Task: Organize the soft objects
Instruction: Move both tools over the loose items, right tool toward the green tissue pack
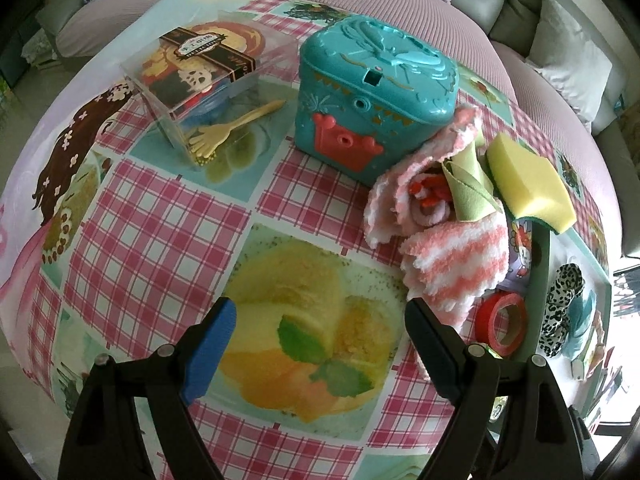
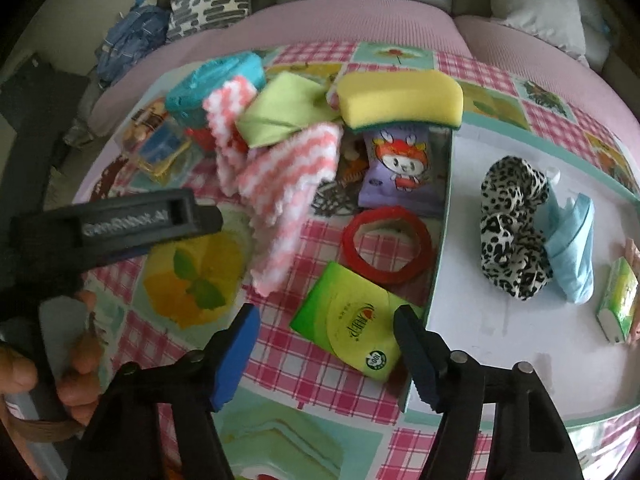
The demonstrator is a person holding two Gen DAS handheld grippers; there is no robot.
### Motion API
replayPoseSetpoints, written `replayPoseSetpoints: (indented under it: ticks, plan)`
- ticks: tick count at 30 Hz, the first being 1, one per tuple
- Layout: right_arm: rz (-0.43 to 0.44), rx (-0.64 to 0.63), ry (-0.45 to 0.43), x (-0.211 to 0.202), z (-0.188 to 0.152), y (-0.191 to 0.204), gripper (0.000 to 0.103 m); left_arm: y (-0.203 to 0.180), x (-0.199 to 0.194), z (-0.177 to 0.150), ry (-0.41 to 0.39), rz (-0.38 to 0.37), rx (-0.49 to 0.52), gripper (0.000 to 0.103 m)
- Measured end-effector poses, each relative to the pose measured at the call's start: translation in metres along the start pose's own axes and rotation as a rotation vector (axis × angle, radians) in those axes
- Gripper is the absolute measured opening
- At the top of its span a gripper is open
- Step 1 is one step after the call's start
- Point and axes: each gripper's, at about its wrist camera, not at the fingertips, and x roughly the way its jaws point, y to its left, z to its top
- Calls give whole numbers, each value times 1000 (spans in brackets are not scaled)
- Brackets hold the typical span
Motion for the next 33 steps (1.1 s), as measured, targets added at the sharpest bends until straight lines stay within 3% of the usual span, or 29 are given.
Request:
replayPoseSetpoints:
  ticks: [7, 14, 18, 33]
  plan:
    - [-29, -30, 21, 8, -1, 2, 72, -2, 0, 0, -3, 0, 4, 87]
    - [73, -17, 0, 3, -1, 6, 72, -1, 0, 0, -5, -2, -2, 87]
    - [-16, -10, 4, 2, 3, 1, 71, -1, 0, 0, -4, -2, -1, 87]
    - [11, -5, 51, 6, -19, 5, 72, 0, -2, 1, -10, -15, -16, 87]
